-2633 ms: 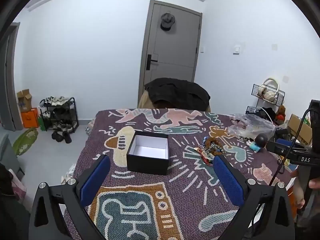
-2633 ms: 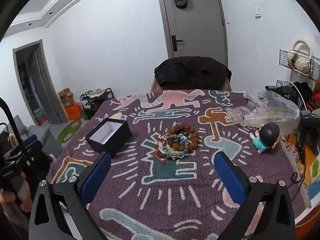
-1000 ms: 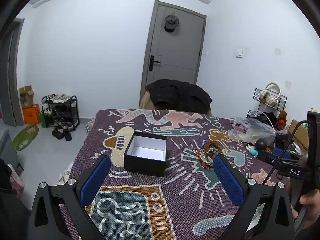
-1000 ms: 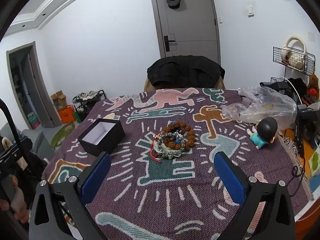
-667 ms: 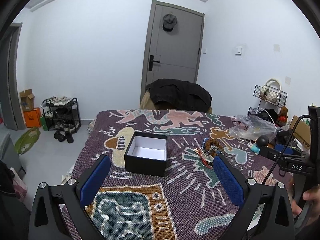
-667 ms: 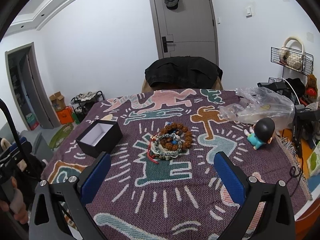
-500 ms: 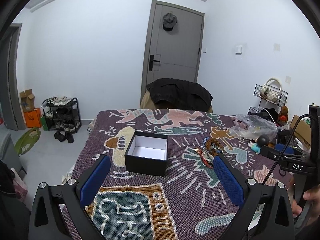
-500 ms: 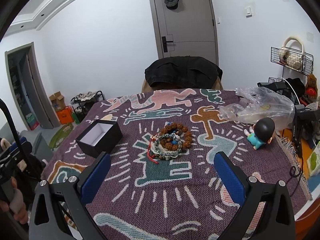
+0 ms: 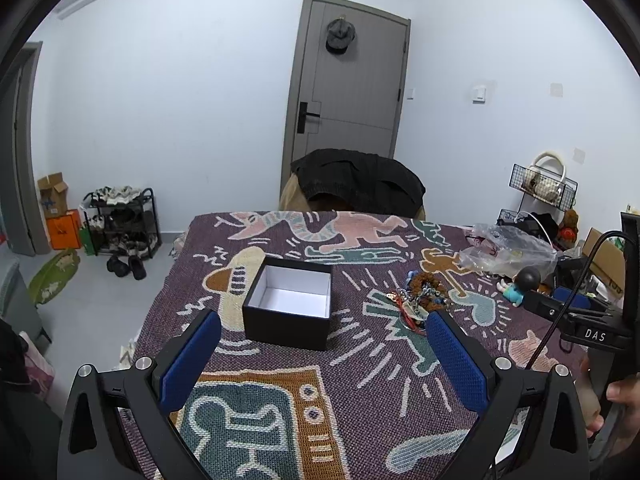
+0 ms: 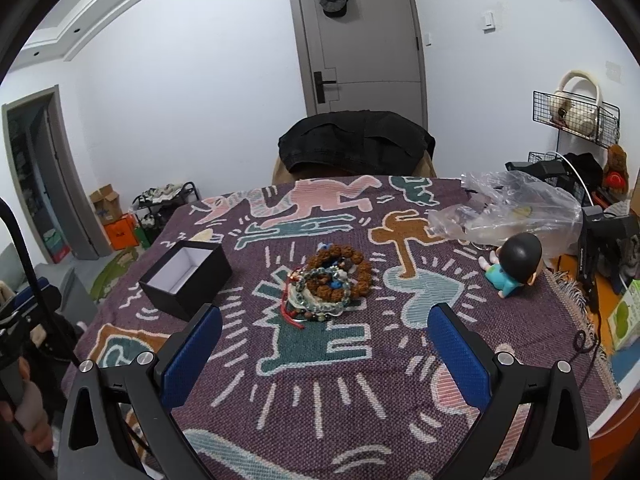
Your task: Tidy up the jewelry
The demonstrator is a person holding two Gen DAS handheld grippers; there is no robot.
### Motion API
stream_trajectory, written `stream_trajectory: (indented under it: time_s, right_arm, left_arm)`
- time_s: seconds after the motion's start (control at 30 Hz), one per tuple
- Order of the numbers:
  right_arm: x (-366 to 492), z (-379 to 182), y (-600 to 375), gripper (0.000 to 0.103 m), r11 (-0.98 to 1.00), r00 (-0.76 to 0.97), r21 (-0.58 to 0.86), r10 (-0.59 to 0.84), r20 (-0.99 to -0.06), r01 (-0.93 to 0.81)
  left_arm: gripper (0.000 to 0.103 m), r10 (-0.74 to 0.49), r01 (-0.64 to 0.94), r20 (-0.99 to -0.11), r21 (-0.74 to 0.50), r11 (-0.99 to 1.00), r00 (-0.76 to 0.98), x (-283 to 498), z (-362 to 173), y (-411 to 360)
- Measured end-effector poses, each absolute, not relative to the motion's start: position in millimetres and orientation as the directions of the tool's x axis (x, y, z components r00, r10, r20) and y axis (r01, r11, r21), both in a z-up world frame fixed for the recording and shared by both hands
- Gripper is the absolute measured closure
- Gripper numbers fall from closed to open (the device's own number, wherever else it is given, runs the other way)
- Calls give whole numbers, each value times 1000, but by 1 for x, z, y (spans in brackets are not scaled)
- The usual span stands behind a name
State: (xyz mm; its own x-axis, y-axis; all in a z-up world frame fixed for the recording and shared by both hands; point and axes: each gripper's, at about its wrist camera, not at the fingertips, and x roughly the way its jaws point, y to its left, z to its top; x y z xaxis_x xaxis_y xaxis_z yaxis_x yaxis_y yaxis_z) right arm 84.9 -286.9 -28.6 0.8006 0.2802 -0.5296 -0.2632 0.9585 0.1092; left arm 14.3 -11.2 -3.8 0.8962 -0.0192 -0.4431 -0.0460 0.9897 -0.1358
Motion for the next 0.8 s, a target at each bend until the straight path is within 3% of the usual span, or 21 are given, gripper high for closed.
stream_trajectory:
  time_s: [0.47, 0.8]
  right_arm:
    - [113, -47, -310, 2, 966, 796, 161, 257, -549, -201]
    - [140, -72, -326, 30, 948, 747, 247, 313, -587, -202]
  left_arm:
    - [1, -48, -20, -463, -141, 990, 885, 48, -10, -28]
    - [15, -112, 32, -517, -162, 986, 848, 85, -18, -38]
